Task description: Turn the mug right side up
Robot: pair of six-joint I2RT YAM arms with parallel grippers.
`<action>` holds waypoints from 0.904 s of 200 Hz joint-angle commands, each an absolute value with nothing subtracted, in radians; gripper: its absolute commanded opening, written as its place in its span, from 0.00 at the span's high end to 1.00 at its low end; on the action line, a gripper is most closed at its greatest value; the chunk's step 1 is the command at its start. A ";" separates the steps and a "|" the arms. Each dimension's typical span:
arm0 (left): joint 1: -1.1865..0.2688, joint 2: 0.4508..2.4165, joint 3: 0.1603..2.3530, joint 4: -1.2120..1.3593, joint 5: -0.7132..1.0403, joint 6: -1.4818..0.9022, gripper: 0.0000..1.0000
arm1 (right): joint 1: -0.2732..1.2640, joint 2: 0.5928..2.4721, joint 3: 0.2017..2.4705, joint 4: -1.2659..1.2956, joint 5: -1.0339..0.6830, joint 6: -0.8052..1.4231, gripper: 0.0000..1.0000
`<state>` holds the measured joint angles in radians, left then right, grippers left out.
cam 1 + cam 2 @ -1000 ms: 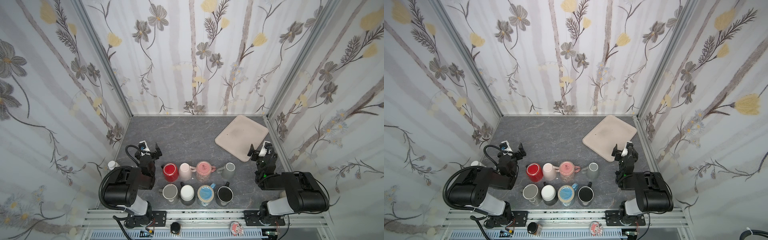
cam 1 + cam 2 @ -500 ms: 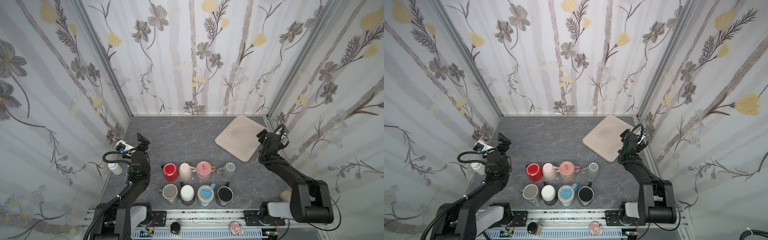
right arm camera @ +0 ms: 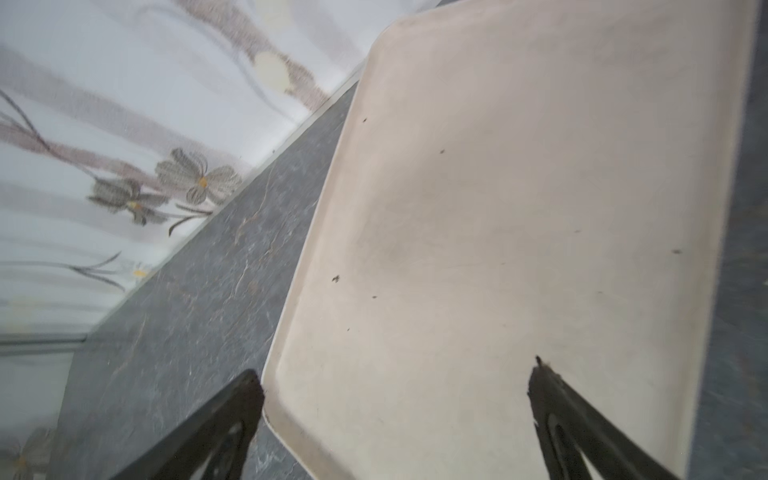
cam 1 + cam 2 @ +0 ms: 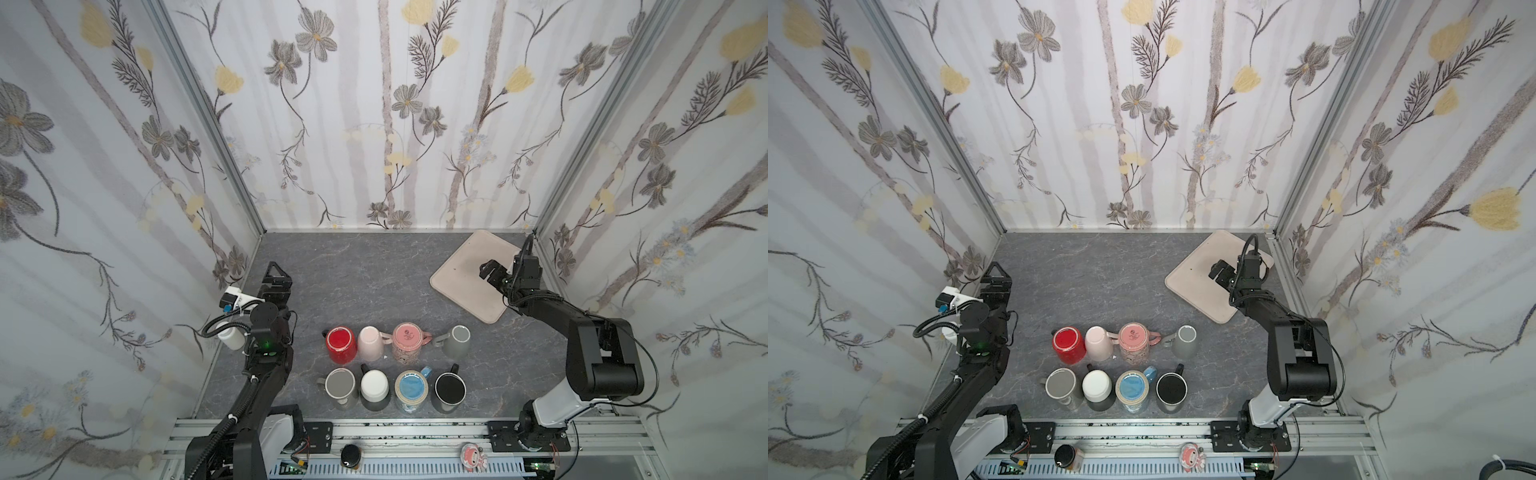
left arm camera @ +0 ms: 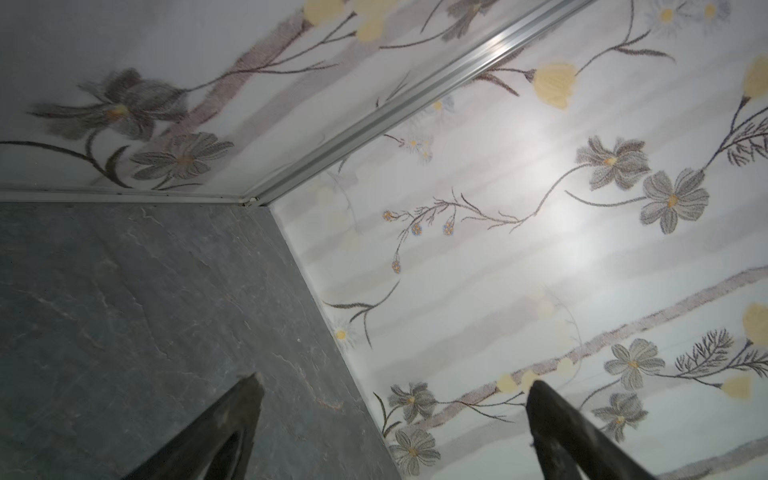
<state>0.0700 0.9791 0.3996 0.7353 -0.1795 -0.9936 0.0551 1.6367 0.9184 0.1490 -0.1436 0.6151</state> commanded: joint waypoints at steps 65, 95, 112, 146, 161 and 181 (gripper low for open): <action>-0.097 1.148 0.674 0.381 0.171 -0.836 0.06 | 0.253 1.810 1.109 -0.131 -0.242 0.451 0.10; -0.156 1.170 0.714 0.341 0.163 -0.810 0.12 | 0.317 1.881 1.198 -0.174 -0.209 0.449 0.17; -0.162 1.176 0.722 0.332 0.170 -0.804 0.15 | 0.346 1.928 1.253 -0.205 -0.181 0.457 0.20; -0.165 1.175 0.730 0.308 0.177 -0.789 0.17 | 0.410 2.010 1.338 -0.224 -0.184 0.516 0.25; -0.164 1.175 0.733 0.305 0.184 -0.784 0.19 | 0.442 2.051 1.386 -0.211 -0.214 0.543 0.27; -0.165 1.177 0.738 0.301 0.187 -0.781 0.20 | 0.486 2.123 1.483 -0.206 -0.267 0.570 0.28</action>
<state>-0.1631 1.1763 0.7235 0.3073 0.1799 -0.8009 0.4450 2.0617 1.3979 -0.2039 -0.1829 0.5140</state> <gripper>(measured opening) 0.803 0.727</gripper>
